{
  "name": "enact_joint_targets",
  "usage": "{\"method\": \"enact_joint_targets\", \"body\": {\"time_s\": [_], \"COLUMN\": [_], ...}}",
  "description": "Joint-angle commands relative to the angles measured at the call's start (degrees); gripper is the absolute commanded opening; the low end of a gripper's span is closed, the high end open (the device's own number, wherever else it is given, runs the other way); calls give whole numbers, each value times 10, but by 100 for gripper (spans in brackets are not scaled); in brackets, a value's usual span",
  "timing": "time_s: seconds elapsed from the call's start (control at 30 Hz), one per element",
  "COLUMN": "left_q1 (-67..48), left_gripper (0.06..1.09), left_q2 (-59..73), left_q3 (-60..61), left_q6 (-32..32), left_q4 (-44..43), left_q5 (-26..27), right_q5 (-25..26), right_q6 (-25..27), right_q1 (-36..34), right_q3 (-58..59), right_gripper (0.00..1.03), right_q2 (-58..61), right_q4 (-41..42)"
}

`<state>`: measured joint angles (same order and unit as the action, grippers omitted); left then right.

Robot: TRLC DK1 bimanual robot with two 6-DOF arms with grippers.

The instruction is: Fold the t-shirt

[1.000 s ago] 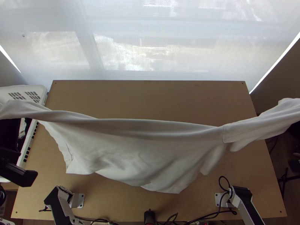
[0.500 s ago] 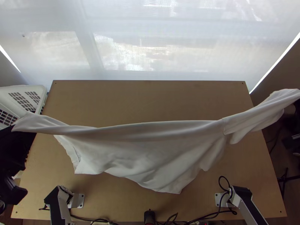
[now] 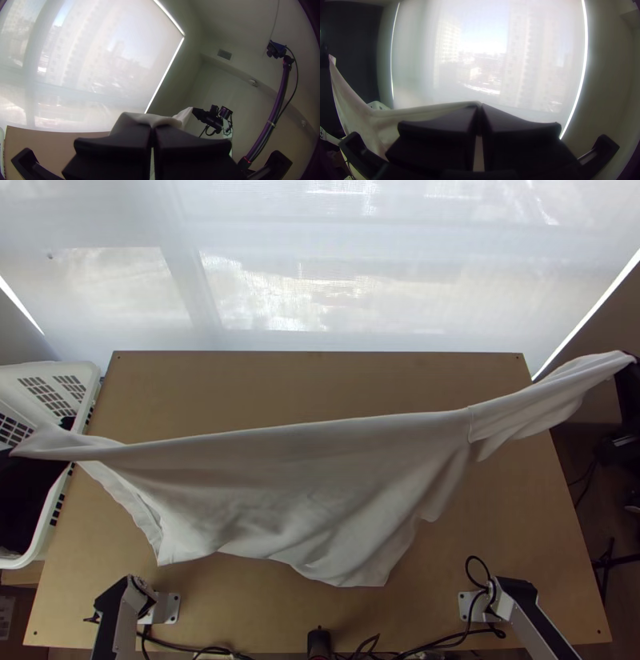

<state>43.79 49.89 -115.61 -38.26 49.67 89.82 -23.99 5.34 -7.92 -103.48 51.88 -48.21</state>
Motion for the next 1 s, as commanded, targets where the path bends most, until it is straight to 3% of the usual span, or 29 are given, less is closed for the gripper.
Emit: {"method": "enact_joint_targets", "body": {"time_s": [0.0,0.43,0.57,0.7,0.8,0.97], "left_q1": [-109,-364,-463,-428,-314,-229], "left_gripper": [9,9,9,9,9,9], "left_q2": [6,49,48,78,109,167], "left_q3": [-3,91,144,160,160,157], "left_q6": [-15,-14,-15,-16,-16,-31], "left_q4": [1,-6,-8,-36,-93,-199], "left_q5": [52,66,67,67,63,-25], "right_q5": [1,9,64,163,231,233], "right_q6": [-2,1,5,7,9,12], "right_q1": [12,53,121,236,314,318], "right_q3": [0,20,23,41,64,79], "right_gripper": [2,2,2,2,2,2], "right_q2": [11,25,40,48,53,74], "right_q4": [5,5,8,26,44,72]}}
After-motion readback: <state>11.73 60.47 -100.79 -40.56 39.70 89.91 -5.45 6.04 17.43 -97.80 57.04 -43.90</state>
